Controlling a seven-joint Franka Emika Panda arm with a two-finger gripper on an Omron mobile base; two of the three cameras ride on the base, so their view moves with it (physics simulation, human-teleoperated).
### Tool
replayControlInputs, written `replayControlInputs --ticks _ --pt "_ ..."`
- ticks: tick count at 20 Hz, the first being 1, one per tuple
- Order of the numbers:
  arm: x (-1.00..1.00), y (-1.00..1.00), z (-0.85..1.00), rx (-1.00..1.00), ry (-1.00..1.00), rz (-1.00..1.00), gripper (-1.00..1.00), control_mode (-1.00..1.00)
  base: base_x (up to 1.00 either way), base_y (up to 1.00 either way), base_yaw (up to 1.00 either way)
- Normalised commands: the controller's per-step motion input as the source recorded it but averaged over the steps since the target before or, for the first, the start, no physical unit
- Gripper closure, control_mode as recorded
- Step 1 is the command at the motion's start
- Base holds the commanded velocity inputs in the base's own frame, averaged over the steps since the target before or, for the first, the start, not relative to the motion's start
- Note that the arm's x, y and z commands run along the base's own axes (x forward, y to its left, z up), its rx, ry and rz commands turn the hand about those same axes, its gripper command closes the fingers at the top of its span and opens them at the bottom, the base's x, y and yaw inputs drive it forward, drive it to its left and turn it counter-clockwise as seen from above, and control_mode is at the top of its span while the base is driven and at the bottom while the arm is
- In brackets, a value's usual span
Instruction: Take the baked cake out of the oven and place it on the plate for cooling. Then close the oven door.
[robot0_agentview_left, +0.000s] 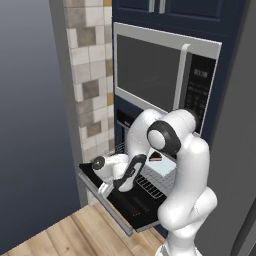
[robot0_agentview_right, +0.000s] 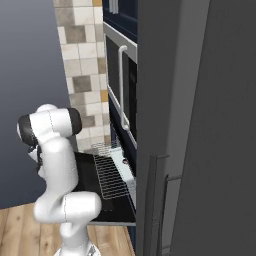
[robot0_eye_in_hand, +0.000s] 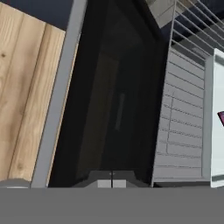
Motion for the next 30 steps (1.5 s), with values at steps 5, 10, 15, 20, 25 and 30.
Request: replayControlInputs --ticks 5,10,15,20,25,30 --pt "0.32 0.00 0.68 -0.16 -0.26 0.00 -1.00 -1.00 0.00 0.00 0.00" --pt "0.42 -0.11 0.48 -0.13 -0.12 0.00 -1.00 -1.00 0.00 0.00 0.00" --pt "0.37 -0.33 0.14 -0.13 0.00 0.00 -1.00 -1.00 0.00 0.00 0.00" --pt "0.16 -0.40 0.06 -0.11 0.06 0.09 -1.00 -1.00 0.00 0.00 0.00" --pt "0.13 -0.36 0.03 -0.12 0.16 0.14 -1.00 -1.00 0.00 0.00 0.00" --pt "0.20 -0.29 0.02 -0.16 0.26 0.12 -1.00 -1.00 0.00 0.00 0.00"
